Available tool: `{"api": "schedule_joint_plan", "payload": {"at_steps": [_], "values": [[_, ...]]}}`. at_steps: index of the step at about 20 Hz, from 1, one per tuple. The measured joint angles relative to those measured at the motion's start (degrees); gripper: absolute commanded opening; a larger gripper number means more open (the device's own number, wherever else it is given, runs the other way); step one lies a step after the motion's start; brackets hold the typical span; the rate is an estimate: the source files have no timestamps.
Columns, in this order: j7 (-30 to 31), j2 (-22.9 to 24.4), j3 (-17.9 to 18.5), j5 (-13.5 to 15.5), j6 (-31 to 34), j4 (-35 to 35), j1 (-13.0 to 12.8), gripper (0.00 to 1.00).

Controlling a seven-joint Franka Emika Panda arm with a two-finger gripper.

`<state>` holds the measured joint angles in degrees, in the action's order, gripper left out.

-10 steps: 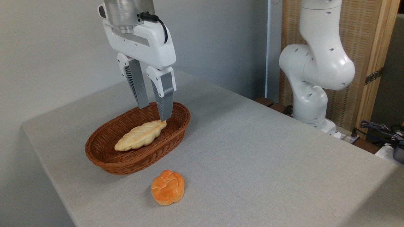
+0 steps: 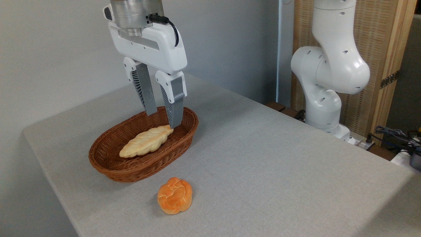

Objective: Put bread into the basket

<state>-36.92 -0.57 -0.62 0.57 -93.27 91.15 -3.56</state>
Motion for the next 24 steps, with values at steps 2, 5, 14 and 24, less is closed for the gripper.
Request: {"api": "schedule_joint_plan", "payload": {"at_steps": [2, 5, 14, 24], "values": [[0.0, 0.1, 0.0, 0.0, -0.9, 0.6, 0.0, 1.0], [0.0, 3.9, 1.2, 0.0, -12.9, 10.4, 0.0, 1.0], [-1.0, 5.5, 3.4, 0.0, -42.4, 36.7, -0.4, 1.0], [-6.7, 2.2, 3.5, 0.0, -47.6, 36.8, -1.3, 0.29]]}}
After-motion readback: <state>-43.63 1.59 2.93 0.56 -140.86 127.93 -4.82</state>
